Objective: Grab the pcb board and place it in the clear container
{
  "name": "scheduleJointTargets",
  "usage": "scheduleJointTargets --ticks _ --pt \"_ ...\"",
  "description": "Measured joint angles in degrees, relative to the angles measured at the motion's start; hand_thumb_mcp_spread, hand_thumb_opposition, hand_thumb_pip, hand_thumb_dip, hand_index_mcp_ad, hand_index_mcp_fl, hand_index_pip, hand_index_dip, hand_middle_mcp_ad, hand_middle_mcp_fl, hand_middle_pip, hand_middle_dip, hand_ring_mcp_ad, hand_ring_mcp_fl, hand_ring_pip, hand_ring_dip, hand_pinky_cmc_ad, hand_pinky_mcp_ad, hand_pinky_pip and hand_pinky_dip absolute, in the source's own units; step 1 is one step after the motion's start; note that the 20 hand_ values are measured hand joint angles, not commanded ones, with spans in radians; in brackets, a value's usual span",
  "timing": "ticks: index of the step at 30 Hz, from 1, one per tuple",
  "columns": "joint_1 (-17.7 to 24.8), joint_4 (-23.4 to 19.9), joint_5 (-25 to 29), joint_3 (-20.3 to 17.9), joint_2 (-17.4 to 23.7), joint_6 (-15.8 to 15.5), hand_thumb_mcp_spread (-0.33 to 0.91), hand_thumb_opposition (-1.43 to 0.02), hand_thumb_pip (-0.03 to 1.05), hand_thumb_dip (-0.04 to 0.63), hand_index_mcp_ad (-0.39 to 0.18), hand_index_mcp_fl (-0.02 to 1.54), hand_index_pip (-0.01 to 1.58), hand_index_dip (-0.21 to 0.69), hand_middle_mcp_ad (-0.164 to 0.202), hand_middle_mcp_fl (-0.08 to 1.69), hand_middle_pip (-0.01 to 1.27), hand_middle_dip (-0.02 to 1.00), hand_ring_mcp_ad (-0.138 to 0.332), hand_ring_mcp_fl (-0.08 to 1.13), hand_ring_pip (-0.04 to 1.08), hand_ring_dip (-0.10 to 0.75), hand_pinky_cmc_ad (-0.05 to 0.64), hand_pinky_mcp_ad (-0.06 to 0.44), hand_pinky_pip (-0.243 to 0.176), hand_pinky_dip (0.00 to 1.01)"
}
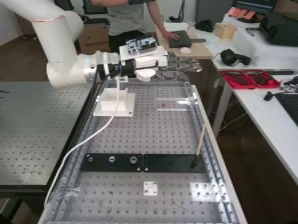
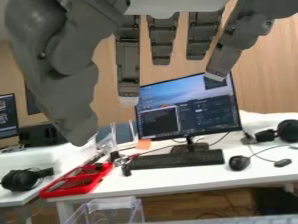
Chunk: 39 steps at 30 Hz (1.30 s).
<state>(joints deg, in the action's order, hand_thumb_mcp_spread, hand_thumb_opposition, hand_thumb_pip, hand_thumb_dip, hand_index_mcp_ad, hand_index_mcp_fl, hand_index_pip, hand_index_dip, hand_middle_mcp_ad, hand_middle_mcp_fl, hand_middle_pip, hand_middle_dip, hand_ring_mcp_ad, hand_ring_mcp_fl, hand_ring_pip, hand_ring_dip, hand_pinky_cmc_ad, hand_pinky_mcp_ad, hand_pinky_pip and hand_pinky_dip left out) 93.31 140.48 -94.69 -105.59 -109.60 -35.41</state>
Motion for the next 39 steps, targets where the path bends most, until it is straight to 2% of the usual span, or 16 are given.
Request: scheduleJointTargets --ticks 3,5,13,15,17,25,32,34,39 --pt "-0.8 1.4 1.0 -1.4 3.6 -1.3 0.31 -0.82 0.68 0.206 -0.059 0.02 1.06 0.002 0.068 0.01 0.13 0.16 0.161 0.00 0.07 0.021 0.333 0.162 -0.106 0.63" --pt "-1.3 2.5 1.6 -2.2 5.6 -2.0 0.29 -0.82 0.68 0.206 -0.059 0.02 1.04 0.002 0.068 0.01 0.13 0.16 0.157 0.00 0.07 0.021 0.333 0.178 -0.106 0.63" --pt "-3.9 11.4 5.0 -4.4 15.0 -4.4 0.29 -0.82 0.67 0.208 -0.059 0.02 0.98 0.002 0.068 0.01 0.13 0.16 0.161 0.00 0.07 0.021 0.333 0.182 -0.120 0.63" --pt "-4.3 12.3 5.8 -4.7 16.3 -4.9 0.29 -0.82 0.67 0.208 -0.059 0.02 0.96 0.002 0.068 0.01 0.13 0.16 0.161 0.00 0.07 0.021 0.333 0.178 -0.124 0.63" --pt "-4.7 12.9 7.0 -5.1 18.0 -5.5 0.29 -0.82 0.67 0.208 -0.059 0.02 0.97 0.002 0.068 0.01 0.13 0.16 0.157 0.00 0.07 0.021 0.333 0.199 -0.120 0.63" --pt "-6.3 15.3 9.2 -5.5 21.1 -6.7 0.29 -0.82 0.67 0.208 -0.058 0.02 0.94 0.005 0.068 0.01 0.13 0.16 0.157 0.00 0.07 0.021 0.335 0.201 -0.120 0.63" --pt "-7.2 17.1 10.0 -5.2 21.9 -7.0 0.29 -0.82 0.67 0.208 -0.058 0.02 0.92 0.012 0.065 0.01 0.13 0.16 0.159 0.00 0.07 0.021 0.332 0.211 -0.120 0.63" --pt "-7.1 17.3 10.2 -5.2 22.1 -7.0 0.29 -0.82 0.66 0.208 -0.058 0.02 0.91 0.017 0.065 0.01 0.13 0.16 0.155 0.00 0.07 0.021 0.332 0.230 -0.124 0.63" --pt "-6.9 17.1 10.8 -5.4 22.6 -7.2 0.29 -0.82 0.65 0.208 -0.058 0.02 0.89 0.016 0.065 0.01 0.13 0.16 0.155 0.00 0.07 0.021 0.332 0.232 -0.120 0.63"
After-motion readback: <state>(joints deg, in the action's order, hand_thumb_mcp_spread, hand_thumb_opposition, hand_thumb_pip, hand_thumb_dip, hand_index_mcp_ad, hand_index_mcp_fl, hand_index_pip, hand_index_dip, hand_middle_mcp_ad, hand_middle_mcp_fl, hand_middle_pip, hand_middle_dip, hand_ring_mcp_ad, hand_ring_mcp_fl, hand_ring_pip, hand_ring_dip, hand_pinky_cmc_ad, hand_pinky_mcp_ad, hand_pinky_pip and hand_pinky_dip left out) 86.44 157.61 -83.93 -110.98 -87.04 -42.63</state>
